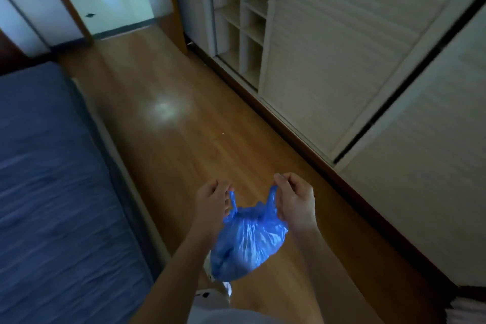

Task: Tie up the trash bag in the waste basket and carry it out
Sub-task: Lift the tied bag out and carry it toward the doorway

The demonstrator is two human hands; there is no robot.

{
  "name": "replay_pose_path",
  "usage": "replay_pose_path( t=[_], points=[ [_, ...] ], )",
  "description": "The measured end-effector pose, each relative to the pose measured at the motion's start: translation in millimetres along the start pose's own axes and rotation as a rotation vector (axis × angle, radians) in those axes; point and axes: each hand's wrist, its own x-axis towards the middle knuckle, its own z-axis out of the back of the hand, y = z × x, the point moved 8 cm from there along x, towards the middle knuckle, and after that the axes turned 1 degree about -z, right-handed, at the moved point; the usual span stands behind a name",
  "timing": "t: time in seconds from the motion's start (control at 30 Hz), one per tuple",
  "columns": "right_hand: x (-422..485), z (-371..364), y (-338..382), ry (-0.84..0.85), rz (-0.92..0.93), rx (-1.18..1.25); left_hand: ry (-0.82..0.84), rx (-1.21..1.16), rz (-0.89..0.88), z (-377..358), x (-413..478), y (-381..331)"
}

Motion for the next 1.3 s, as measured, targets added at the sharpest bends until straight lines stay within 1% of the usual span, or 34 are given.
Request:
replay_pose_path(
  t=[0.1, 0.2, 0.3, 0.57, 0.63, 0.77, 0.9, 1.07, 1.2, 1.3],
  points=[
    [43.1, -59.8, 18.1, 0.062, -0.018, -0.025, -0.046, 0.022, -0.053, 34.6, 49.9, -31.8],
    [84.0, -119.3, 36.3, 0.061, -0.014, -0.042, -0.098, 0.069, -0.103, 68.6, 96.9, -60.3],
    [119.6, -179.8, 60.3, 0.097, 0.010, -0.065, -0.139, 0.090, -0.150, 98.5, 144.8, -92.8],
    [190.3, -294.2, 99.0, 0.205, 0.051, -0.040, -0.262, 0.102, -0.210, 160.6, 229.9, -151.6],
    [209.7, -318.4, 103.3, 0.234, 0.073, -0.053, -0.310, 0.092, -0.217, 178.0, 249.8, -160.3],
    [247.3, -371.7, 105.6, 0.357, 0.055, -0.074, -0.382, 0.039, -0.216, 205.5, 288.5, -180.1],
    [288.2, -438.0, 122.1, 0.450, 0.086, -0.078, -0.456, -0.008, -0.216, 224.5, 336.9, -204.4],
    [357.3, -521.6, 151.6, 0.599, 0.069, -0.108, -0.532, 0.031, -0.219, 237.9, 414.4, -246.7],
    [410.7, -574.7, 174.8, 0.685, 0.063, -0.126, -0.613, 0.028, -0.206, 254.2, 471.8, -280.2],
    [449.0, -612.4, 189.5, 0.704, 0.065, -0.105, -0.662, 0.029, -0.183, 269.8, 506.0, -296.2]
  ],
)
